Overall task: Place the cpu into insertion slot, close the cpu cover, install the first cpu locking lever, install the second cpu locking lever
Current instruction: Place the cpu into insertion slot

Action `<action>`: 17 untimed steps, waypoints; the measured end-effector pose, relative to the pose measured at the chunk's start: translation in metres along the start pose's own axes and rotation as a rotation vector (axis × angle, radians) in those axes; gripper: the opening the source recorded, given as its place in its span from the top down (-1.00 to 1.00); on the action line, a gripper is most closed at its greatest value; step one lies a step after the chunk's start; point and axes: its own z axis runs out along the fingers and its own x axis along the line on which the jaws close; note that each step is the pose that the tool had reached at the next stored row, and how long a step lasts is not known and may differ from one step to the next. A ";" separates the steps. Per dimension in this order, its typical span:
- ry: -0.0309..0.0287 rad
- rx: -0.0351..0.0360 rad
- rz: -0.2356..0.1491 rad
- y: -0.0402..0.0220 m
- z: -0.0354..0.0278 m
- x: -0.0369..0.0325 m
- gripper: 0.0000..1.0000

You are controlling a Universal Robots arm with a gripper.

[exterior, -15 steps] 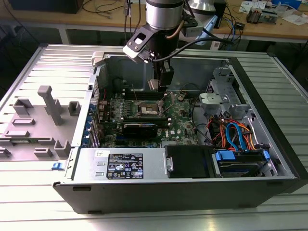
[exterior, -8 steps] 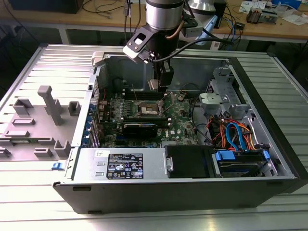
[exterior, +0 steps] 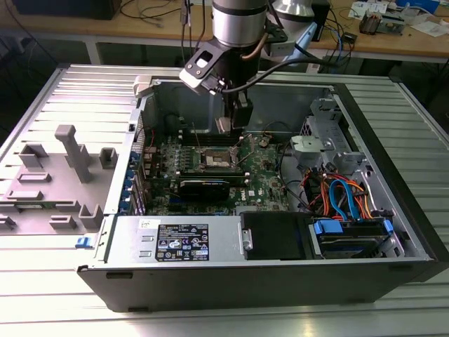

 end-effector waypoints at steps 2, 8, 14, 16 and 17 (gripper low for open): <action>-0.0001 0.0000 0.001 -0.0012 0.0023 0.0001 -0.08; -0.0035 -0.0018 0.068 -0.0027 0.0104 0.0000 -0.08; -0.0078 -0.0039 0.095 -0.0029 0.0136 0.0000 -0.08; -0.0082 -0.0041 0.104 -0.0029 0.0137 0.0000 -0.08; -0.0084 -0.0041 0.105 -0.0029 0.0137 0.0000 -0.08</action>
